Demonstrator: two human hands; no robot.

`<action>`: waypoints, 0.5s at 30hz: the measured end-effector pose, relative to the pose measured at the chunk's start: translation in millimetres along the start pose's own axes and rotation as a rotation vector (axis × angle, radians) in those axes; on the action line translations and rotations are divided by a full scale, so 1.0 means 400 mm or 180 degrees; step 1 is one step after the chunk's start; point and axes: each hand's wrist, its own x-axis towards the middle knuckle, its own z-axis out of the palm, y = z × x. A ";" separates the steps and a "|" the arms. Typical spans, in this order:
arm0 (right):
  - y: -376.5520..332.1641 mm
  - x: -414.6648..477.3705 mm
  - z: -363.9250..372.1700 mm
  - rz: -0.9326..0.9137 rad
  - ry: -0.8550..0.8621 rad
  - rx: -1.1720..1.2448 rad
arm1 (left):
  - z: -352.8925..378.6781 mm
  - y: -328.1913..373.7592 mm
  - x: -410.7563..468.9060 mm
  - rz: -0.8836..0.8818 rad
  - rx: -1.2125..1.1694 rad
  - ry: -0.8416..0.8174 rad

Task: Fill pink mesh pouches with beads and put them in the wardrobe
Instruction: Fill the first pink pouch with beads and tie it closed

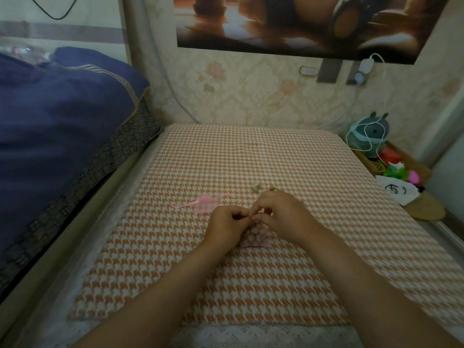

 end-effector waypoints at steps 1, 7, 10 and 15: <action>0.002 0.001 -0.001 -0.0020 0.0018 0.0031 | -0.001 -0.003 0.002 -0.0013 -0.0016 -0.0032; -0.008 0.008 -0.002 0.0347 0.0195 0.0125 | 0.010 0.005 0.003 -0.0112 0.0278 0.0062; -0.027 0.009 0.013 0.1580 0.0134 0.1050 | 0.018 0.013 -0.010 -0.0035 0.0568 0.0315; -0.059 0.004 -0.003 0.2903 -0.0014 0.2584 | 0.029 0.024 -0.039 0.0219 0.0712 0.0519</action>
